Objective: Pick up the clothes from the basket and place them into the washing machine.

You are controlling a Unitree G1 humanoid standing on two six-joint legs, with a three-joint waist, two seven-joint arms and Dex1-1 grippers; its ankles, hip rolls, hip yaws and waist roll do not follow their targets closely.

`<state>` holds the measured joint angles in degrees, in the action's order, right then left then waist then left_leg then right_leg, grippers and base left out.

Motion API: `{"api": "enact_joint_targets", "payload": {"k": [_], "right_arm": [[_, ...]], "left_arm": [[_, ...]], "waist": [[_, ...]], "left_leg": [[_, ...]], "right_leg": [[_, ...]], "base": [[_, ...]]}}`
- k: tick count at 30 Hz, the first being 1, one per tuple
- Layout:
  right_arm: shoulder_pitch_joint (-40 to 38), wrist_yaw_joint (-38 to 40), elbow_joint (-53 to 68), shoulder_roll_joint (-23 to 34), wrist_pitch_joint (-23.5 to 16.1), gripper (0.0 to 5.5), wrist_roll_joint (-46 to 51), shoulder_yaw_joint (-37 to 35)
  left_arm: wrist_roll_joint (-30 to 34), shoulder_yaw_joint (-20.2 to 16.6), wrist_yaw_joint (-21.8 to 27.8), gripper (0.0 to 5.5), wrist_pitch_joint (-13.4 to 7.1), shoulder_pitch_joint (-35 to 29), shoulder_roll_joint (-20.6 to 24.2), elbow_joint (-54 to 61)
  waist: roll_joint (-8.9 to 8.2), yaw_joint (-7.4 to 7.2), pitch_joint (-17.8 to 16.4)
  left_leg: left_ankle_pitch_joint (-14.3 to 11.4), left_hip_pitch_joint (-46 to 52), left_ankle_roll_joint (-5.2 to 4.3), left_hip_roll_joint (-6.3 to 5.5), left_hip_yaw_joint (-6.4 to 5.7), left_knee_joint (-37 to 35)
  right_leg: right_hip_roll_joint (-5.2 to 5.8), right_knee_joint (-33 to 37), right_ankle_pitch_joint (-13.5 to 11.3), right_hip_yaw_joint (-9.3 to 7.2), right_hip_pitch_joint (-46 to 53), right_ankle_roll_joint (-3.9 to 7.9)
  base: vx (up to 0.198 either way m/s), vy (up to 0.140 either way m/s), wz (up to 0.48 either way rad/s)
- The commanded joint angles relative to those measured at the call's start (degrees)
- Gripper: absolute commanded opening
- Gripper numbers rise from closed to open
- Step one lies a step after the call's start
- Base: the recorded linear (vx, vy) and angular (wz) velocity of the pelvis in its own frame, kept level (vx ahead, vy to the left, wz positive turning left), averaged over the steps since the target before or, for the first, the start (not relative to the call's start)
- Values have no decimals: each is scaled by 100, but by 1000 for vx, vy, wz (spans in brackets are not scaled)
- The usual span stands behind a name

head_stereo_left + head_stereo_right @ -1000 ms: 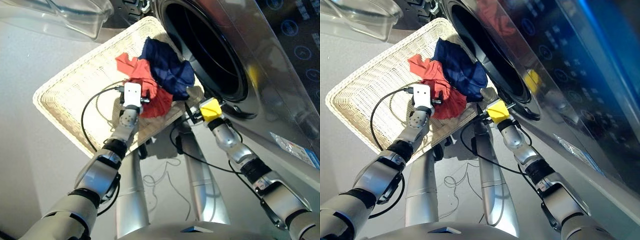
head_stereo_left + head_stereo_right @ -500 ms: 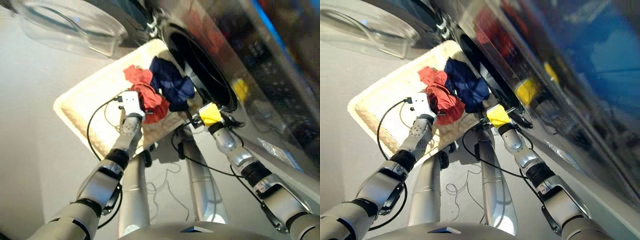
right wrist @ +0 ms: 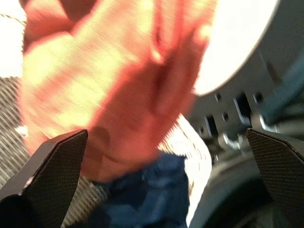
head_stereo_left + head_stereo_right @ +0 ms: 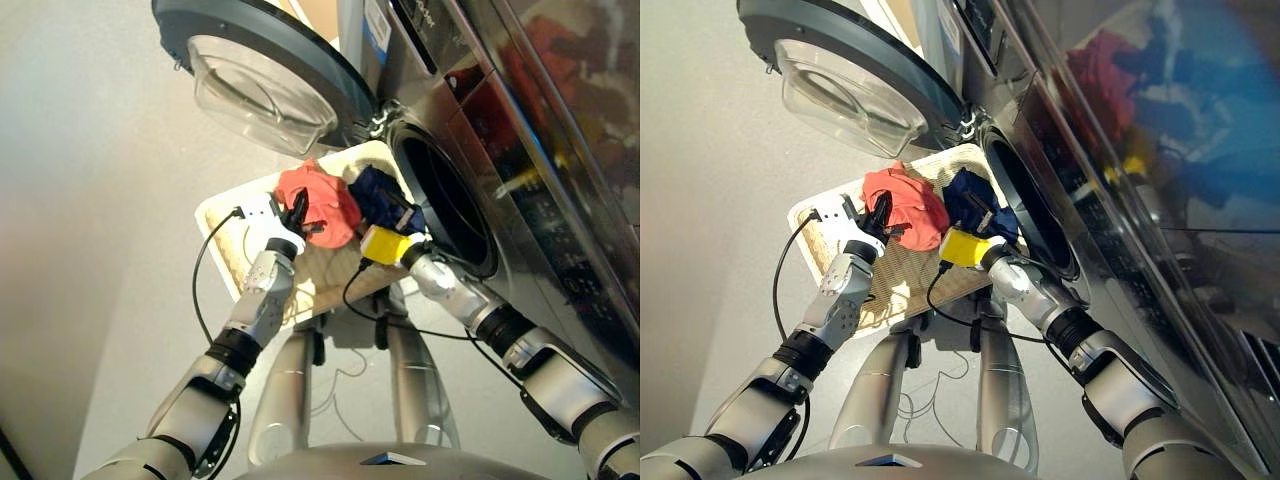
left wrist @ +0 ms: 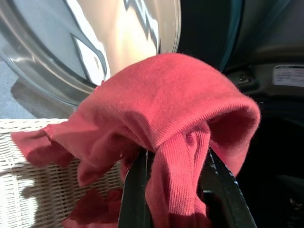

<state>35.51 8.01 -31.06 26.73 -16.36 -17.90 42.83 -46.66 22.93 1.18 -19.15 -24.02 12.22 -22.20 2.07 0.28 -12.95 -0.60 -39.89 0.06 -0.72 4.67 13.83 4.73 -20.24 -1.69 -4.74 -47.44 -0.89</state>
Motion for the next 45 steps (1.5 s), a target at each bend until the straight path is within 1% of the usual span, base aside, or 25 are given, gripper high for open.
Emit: {"api": "enact_joint_targets", "payload": {"k": [1,5,7,9,11,15,16,17,19,24,25,26,29,31,33,34,35,37,38,39,40,41,42,43,45], "right_arm": [[213,-113,516,81,-197,550,-102,307],[473,-86,409,-11,-141,550,-390,520],[615,41,272,-137,-91,550,-522,500],[673,76,228,-190,-65,550,-534,490],[871,135,50,-382,4,550,-567,482],[1102,233,-250,-560,104,550,-617,418],[1157,244,-326,-631,115,289,-595,389],[1210,305,-374,-694,149,0,-606,344],[1233,421,-372,-720,164,0,-514,162],[1079,530,-278,-737,152,0,-296,-42],[943,568,-296,-752,161,0,-123,-188],[870,587,-326,-764,162,0,-22,-256],[676,668,-453,-797,185,0,210,-448],[482,713,-560,-862,176,0,489,-630],[279,810,-693,-968,174,0,797,-873],[145,940,-758,-1064,143,0,1146,-1093],[145,940,-758,-1064,143,0,1147,-1092],[-70,1099,-915,-1188,13,0,1958,-1495],[-69,1098,-917,-1187,10,0,1960,-1494],[-120,1144,-953,-1250,-53,0,2310,-1635],[-162,1141,-1005,-1320,-186,0,3008,-1883],[-144,1133,-1099,-1358,-232,0,3364,-2025],[-141,1128,-1103,-1357,-234,0,3369,-2027],[-69,1014,-1132,-1406,-429,0,4150,-2277],[-13,1004,-1167,-1372,-499,0,4423,-2412]], "left_arm": [[-252,113,263,0,-114,163,3,669],[-446,214,294,0,-71,148,-30,897],[-722,292,341,0,-34,175,-87,1123],[-815,321,359,0,-21,203,-88,1236],[-1111,463,464,0,30,246,-60,1576],[-1338,590,574,0,100,320,88,1921],[-1396,647,608,0,135,374,125,2044],[-1447,688,629,0,173,416,185,2145],[-1450,770,682,0,242,474,288,2232],[-1394,788,613,0,224,447,217,2026],[-1369,738,576,142,198,432,172,1963],[-1355,712,552,550,179,437,157,1946],[-1296,620,485,550,153,489,132,1848],[-1187,418,394,550,82,567,127,1769],[-882,47,161,550,-117,774,114,1655],[-708,-334,-131,550,-309,960,-7,1451],[-704,-334,-135,550,-309,962,-8,1453],[-283,-799,-662,550,-515,1187,-182,895],[-280,-799,-666,550,-515,1186,-184,896],[-148,-940,-797,550,-546,1253,-214,675],[147,-1097,-1007,550,-565,1333,-211,346],[248,-1138,-1052,550,-566,1364,-198,207],[249,-1137,-1053,550,-567,1362,-198,205],[549,-1218,-1133,550,-537,1372,-147,-170],[620,-1233,-1157,550,-527,1376,-139,-327]], "waist": [[285,-16,274],[318,38,283],[365,89,304],[373,107,317],[407,163,345],[438,228,384],[449,244,390],[456,272,404],[467,285,413],[444,264,421],[433,246,416],[432,244,411],[428,231,403],[430,232,393],[424,250,391],[413,268,373],[414,267,375],[405,284,343],[406,283,344],[412,287,330],[433,303,305],[456,322,284],[456,323,285],[506,348,246],[539,371,222]], "left_leg": [[-152,-292,14,-228,4,141],[-138,-338,29,-244,-2,149],[-142,-387,49,-251,-14,170],[-143,-418,55,-251,-16,192],[-144,-459,61,-247,-27,225],[-154,-488,66,-242,-17,236],[-153,-497,68,-239,-18,238],[-153,-507,71,-233,-17,245],[-150,-521,72,-218,0,254],[-158,-526,74,-207,7,272],[-157,-538,80,-206,11,279],[-156,-544,82,-207,8,282],[-157,-540,80,-205,14,273],[-154,-553,81,-198,8,279],[-158,-573,85,-190,-3,291],[-155,-595,84,-181,-7,307],[-156,-596,84,-181,-7,308],[-140,-640,77,-167,-15,328],[-141,-642,77,-167,-15,329],[-133,-657,72,-167,-20,334],[-119,-696,68,-169,-21,329],[-118,-740,67,-166,-27,350],[-119,-744,67,-166,-27,354],[-108,-833,67,-165,-32,371],[-109,-899,65,-166,-42,400]], "right_leg": [[-135,678,-279,-12,314,477],[-134,676,-256,-27,285,467],[-132,662,-245,-36,236,460],[-136,651,-245,-33,213,457],[-136,634,-244,-24,164,450],[-137,638,-250,-2,137,449],[-137,638,-254,-2,124,448],[-134,637,-256,-5,114,446],[-132,644,-262,12,97,446],[-136,613,-261,30,75,438],[-140,593,-259,37,60,435],[-140,589,-262,37,54,434],[-139,592,-262,33,48,431],[-136,578,-261,31,28,429],[-137,566,-251,36,13,421],[-136,547,-246,37,-11,415],[-135,546,-245,36,-12,414],[-117,513,-232,13,-56,403],[-116,511,-231,13,-58,403],[-108,503,-228,6,-78,401],[-98,472,-209,-4,-127,393],[-88,440,-198,-12,-169,391],[-88,437,-197,-13,-173,391],[-83,394,-174,-7,-260,379],[-74,356,-158,-4,-334,376]], "base": [[0,0,0],[0,0,0],[0,0,0],[0,0,0],[0,0,0],[0,0,0],[0,0,0],[0,0,0],[0,0,0],[0,0,0],[0,0,0],[0,0,0],[0,0,0],[0,0,0],[0,0,0],[0,0,0],[0,0,0],[0,0,0],[0,0,0],[0,0,0],[0,0,0],[0,0,0],[0,0,0],[0,0,0],[0,0,0]]}}
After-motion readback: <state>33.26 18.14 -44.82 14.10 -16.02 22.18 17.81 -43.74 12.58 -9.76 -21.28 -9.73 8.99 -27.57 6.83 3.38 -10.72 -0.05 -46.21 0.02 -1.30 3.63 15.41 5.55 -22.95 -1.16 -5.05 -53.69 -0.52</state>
